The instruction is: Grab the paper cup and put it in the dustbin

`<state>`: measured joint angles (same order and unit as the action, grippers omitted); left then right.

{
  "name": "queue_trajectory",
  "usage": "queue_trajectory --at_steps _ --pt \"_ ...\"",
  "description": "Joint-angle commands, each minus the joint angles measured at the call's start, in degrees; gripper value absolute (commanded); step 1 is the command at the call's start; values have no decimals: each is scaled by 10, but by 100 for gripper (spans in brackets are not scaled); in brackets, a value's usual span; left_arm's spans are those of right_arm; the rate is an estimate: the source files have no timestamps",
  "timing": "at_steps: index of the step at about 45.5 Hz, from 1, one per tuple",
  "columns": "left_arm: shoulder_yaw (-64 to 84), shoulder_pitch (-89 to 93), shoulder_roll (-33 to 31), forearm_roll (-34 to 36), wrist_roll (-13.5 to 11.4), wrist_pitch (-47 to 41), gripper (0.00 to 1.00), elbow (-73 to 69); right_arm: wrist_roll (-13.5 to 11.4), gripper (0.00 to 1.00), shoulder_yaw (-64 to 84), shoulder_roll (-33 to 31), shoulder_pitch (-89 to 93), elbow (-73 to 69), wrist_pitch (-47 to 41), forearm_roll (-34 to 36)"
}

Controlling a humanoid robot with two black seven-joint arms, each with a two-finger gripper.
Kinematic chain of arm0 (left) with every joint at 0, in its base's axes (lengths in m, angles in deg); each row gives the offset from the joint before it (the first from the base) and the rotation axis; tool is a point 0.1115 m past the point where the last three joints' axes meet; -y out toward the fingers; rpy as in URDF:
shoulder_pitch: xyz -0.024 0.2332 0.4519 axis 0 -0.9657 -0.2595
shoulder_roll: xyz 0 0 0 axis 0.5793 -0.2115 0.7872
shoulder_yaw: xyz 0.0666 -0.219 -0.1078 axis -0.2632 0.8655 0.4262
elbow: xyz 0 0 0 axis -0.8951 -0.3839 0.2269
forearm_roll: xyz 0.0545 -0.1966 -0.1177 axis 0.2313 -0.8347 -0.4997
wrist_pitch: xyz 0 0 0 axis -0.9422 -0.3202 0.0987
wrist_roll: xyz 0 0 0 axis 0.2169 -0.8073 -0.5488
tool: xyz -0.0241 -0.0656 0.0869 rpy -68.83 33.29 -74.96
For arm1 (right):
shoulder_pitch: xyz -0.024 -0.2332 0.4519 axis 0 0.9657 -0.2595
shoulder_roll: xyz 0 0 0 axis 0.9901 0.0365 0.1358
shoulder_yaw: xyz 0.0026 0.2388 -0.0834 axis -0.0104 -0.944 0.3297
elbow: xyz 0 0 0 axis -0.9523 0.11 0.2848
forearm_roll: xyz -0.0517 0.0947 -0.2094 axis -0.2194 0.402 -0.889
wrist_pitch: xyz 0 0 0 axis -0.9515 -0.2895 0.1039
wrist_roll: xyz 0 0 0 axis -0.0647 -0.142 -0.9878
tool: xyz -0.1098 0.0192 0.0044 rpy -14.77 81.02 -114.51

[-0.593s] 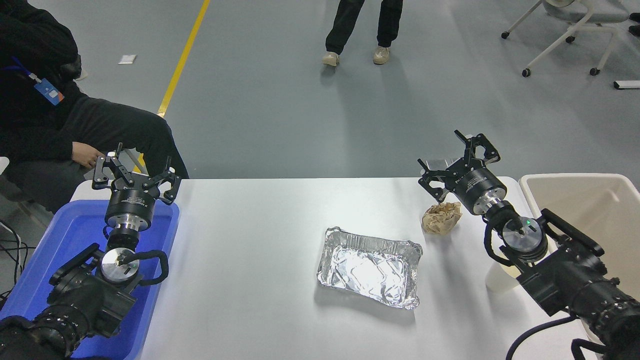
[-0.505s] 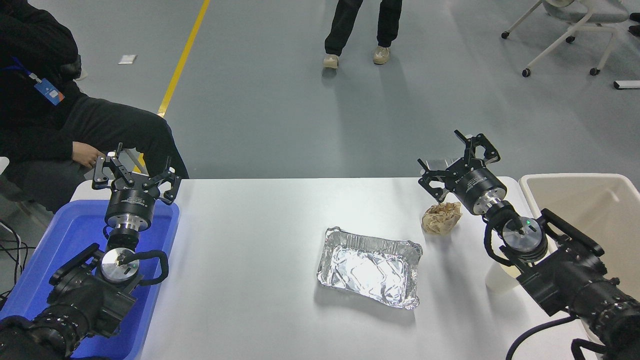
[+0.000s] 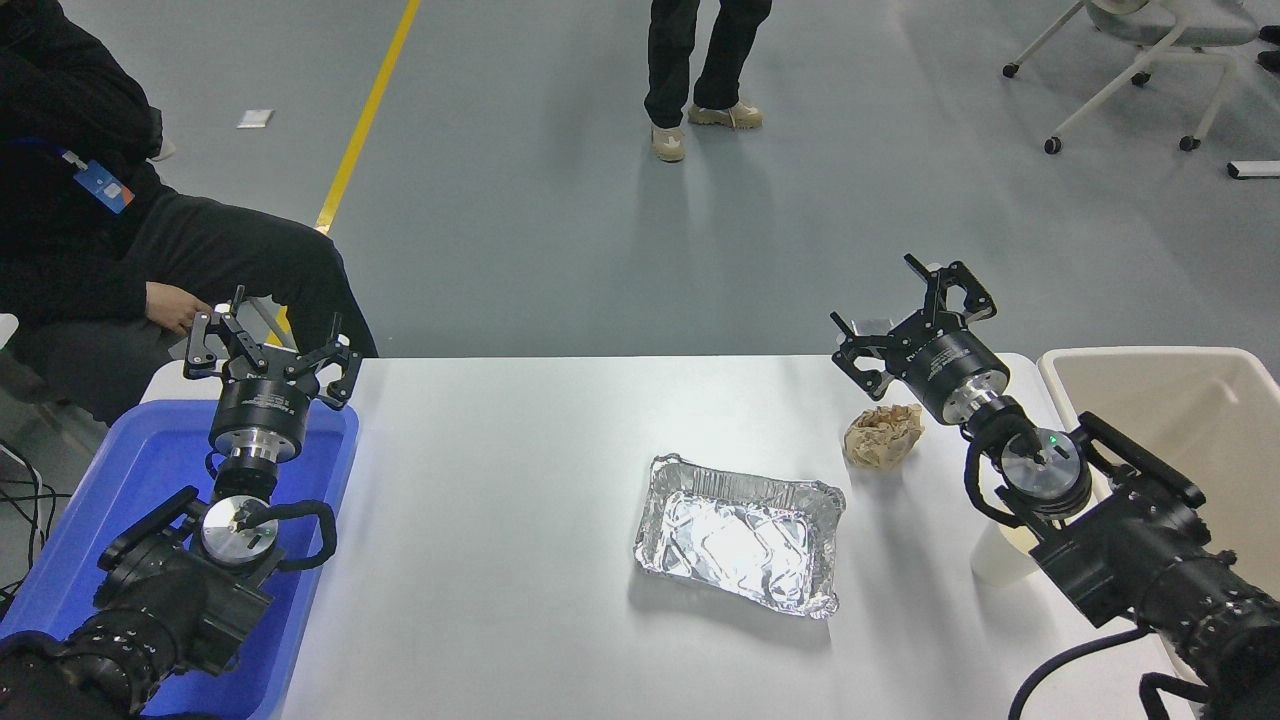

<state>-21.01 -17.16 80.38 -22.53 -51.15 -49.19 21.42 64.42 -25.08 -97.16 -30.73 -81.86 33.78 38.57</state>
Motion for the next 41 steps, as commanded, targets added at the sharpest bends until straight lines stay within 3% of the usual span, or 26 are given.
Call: queue_trajectory --at_steps 1,14,29,41 --pt "0 0 0 0 0 0 99 -1 0 100 0 -8 -4 -42 9 -22" --pt "0 0 0 0 0 0 99 0 -6 100 14 -74 -40 -120 63 -110" --pt "0 0 0 0 0 0 99 0 -8 100 132 -146 -134 -125 74 -111" --pt "0 0 0 0 0 0 99 -1 -8 100 307 -197 -275 -125 80 -113"
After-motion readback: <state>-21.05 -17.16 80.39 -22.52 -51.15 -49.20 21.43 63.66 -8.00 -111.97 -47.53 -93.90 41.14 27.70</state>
